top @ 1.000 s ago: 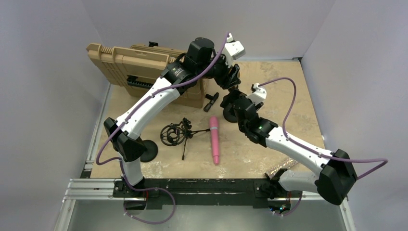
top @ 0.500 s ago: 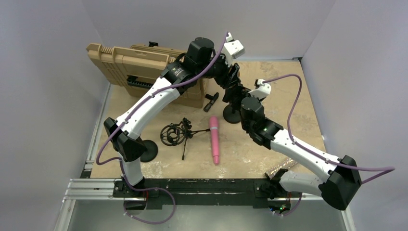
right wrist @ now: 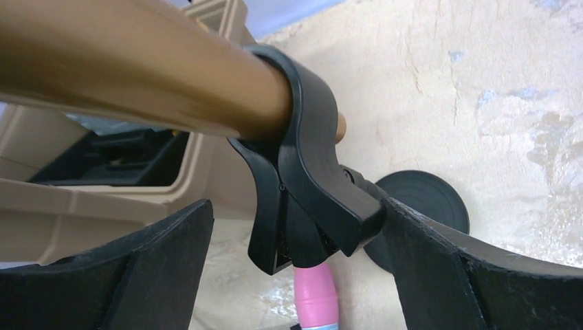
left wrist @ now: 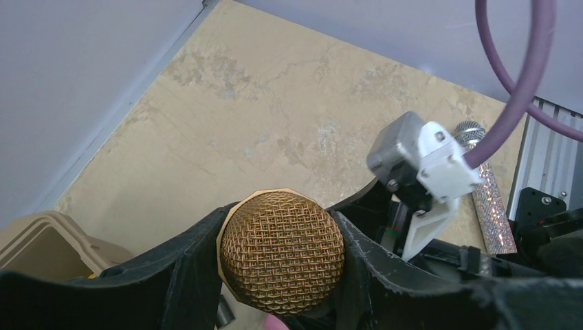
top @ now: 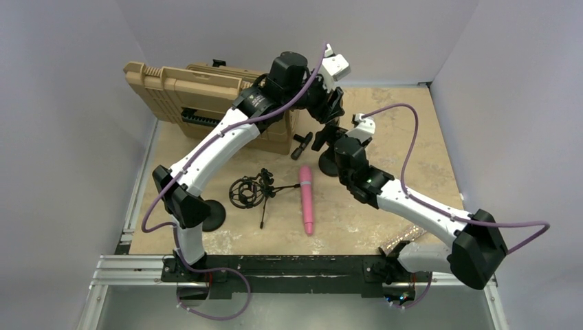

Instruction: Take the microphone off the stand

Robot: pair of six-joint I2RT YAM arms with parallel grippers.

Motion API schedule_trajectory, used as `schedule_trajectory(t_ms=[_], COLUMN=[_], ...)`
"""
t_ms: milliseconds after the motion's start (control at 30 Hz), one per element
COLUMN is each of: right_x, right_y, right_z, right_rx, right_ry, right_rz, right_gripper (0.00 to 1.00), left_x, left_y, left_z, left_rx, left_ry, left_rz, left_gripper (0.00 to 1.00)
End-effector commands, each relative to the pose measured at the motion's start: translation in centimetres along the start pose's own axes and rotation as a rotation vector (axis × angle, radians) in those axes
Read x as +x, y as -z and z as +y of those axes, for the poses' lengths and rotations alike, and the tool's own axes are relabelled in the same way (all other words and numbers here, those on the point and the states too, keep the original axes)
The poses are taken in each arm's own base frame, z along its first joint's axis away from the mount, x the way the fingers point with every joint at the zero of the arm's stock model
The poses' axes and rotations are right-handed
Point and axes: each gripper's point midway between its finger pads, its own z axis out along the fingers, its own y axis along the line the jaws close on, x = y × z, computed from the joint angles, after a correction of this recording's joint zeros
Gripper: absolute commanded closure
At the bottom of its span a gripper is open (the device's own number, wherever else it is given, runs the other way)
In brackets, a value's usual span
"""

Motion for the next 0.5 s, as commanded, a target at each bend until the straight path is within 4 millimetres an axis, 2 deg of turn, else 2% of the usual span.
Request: schedule_trajectory(t_ms=[0,167,367,467], right_x=[0.2,-0.9,-2.1,-2.3], right_y=[0.0,0.4,0.5,0.5], right_z=[1.6,1.7,1.6,1.6], right_rx=[-0.044,-0.052,-0.03,-0.034], right_ry=[-0.025,-0.044,-0.079,-0.087], right_rz=[0.022,-0.014,-0.045,-0.056], right_gripper=[0.12,0.17,0.13,0.21], left_x=[-2.7,-2.8,-2.7,-2.8], left_y=[0.5,0.4,0.5,0.7], left_z=[-1.1,-1.3,-1.5,-1.6], left_rx=[0.025,0.039,0.046,0.048], left_ry=[-0.019,-0.011,-0.007,-0.008], left_rz=[-0.073,-0.078,-0.075,-0.077], left_gripper=[1.0,1.0,1.0,1.0])
